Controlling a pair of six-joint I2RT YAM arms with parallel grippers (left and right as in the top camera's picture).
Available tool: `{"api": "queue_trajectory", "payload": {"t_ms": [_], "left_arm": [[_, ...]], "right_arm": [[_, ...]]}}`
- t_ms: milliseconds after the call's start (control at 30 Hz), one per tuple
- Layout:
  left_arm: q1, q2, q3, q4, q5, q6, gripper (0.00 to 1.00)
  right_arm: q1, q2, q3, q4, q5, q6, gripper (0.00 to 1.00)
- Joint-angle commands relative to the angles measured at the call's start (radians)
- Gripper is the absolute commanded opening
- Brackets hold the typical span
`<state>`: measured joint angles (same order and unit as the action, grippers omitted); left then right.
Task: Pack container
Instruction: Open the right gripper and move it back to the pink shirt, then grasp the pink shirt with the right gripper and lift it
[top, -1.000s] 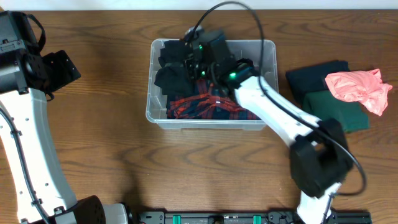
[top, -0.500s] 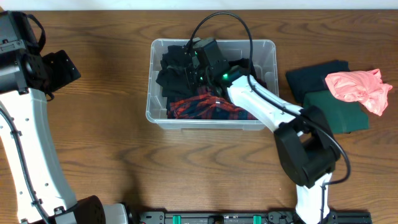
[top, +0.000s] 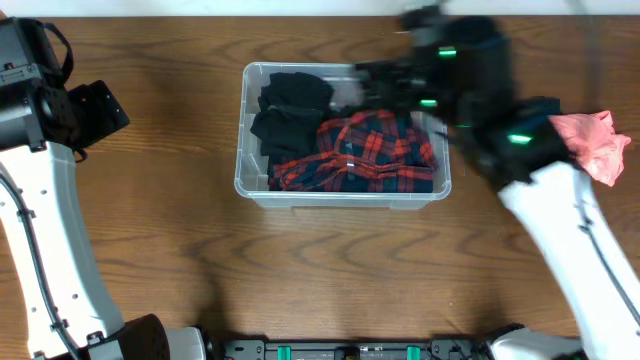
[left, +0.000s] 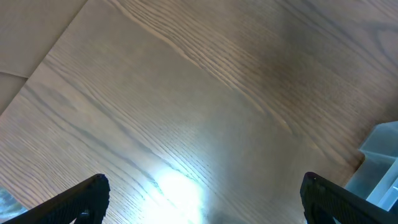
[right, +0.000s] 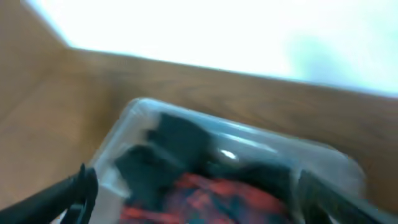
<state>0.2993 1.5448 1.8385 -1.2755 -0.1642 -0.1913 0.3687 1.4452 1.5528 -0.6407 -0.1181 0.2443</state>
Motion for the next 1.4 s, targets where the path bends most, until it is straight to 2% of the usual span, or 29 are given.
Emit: {"api": "queue_trajectory", "payload": {"t_ms": [0,167,300,467,633,800,1167,1367], "left_arm": [[0.003,-0.008,-0.002,0.000,-0.005,-0.016,0.98],[0.003,-0.008,-0.002,0.000,-0.005,-0.016,0.98],[0.003,-0.008,-0.002,0.000,-0.005,-0.016,0.98],[0.003,-0.008,-0.002,0.000,-0.005,-0.016,0.98],[0.003,-0.008,-0.002,0.000,-0.005,-0.016,0.98],[0.003,-0.008,-0.002,0.000,-0.005,-0.016,0.98],[0.003,-0.008,-0.002,0.000,-0.005,-0.016,0.98],[0.003,-0.008,-0.002,0.000,-0.005,-0.016,0.98]], "right_arm": [[-0.158,-0.024,-0.007,-0.113,0.092,0.110,0.99],[-0.413,-0.027,-0.034,-0.285,0.086,0.235,0.96],[-0.564,-0.025,-0.107,-0.268,0.026,0.242,0.97],[-0.709,-0.025,-0.253,-0.173,0.012,0.325,0.98],[-0.749,-0.018,-0.366,-0.041,0.013,0.330,0.95],[-0.756,0.028,-0.433,0.058,0.103,0.407,0.96],[-0.758,0.219,-0.437,0.138,0.144,0.443,0.96],[-0.772,0.278,-0.437,0.204,0.144,0.427,0.90]]}}
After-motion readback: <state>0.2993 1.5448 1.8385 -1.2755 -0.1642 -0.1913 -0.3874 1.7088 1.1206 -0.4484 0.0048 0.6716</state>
